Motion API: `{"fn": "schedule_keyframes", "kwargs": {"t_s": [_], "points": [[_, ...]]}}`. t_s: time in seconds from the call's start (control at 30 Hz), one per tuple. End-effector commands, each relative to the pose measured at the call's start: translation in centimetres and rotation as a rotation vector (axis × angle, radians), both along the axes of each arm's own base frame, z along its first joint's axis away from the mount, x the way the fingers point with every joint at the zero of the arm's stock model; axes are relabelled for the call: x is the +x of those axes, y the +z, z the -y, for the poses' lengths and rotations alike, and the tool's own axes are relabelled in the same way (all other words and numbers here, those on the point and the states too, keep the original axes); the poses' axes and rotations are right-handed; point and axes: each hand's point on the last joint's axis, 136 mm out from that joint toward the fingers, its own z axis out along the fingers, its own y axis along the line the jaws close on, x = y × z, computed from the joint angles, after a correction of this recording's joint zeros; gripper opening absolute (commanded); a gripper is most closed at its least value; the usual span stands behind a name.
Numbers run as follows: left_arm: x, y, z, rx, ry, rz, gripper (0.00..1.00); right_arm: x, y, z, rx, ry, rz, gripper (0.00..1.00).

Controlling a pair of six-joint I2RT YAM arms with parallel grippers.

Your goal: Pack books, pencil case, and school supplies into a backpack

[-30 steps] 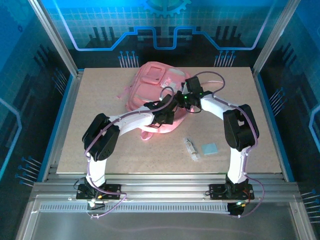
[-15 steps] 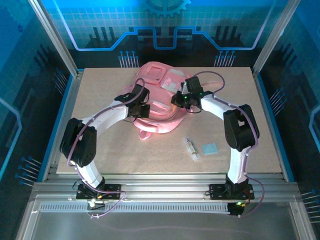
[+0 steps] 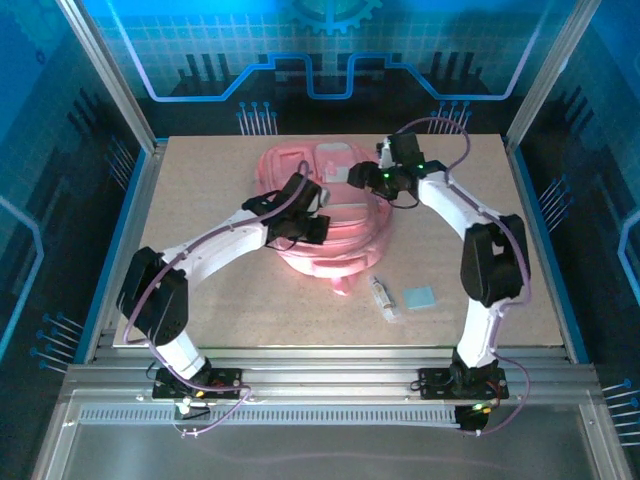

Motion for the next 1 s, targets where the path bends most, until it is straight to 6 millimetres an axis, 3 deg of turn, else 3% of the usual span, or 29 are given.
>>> {"fn": "schedule_keyframes", "kwargs": {"t_s": [0.0, 0.13, 0.27, 0.5, 0.63, 0.73, 0.83, 0.9, 0.97], "points": [[0.3, 2.0, 3.7, -0.114, -0.069, -0.008, 0.0, -3.1, 2.4, 2.5, -0.011, -0.027, 0.004, 0.71], [1.1, 1.5, 5.9, -0.158, -0.094, -0.038, 0.0, -6.0, 1.9, 3.9, 0.023, -0.072, -0.038, 0.71], [1.2, 1.2, 7.1, -0.157, -0.12, -0.042, 0.0, -7.9, 0.5, 3.5, 0.106, -0.102, -0.087, 0.71], [0.2, 0.7, 7.3, -0.161, -0.139, -0.048, 0.0, -9.0, -2.5, 1.0, 0.237, -0.124, -0.184, 0.7], [-0.6, 0.4, 7.5, -0.166, -0.165, -0.061, 0.0, -7.7, -3.9, -0.5, 0.31, -0.145, -0.206, 0.67], [-1.0, -0.1, 6.8, -0.14, -0.157, -0.064, 0.0, -6.6, -4.5, -1.1, 0.34, -0.166, -0.201, 0.55], [-1.3, -0.6, 5.8, -0.108, -0.141, -0.061, 0.0, -6.2, -5.4, -0.9, 0.306, -0.194, -0.195, 0.17], [-1.4, -1.1, 4.9, -0.074, -0.121, -0.057, 0.0, -6.1, -5.7, -0.4, 0.3, -0.208, -0.187, 0.0], [-1.4, -1.5, 3.5, -0.03, -0.089, -0.055, 0.0, -6.1, -5.8, 0.2, 0.294, -0.222, -0.178, 0.0]]}}
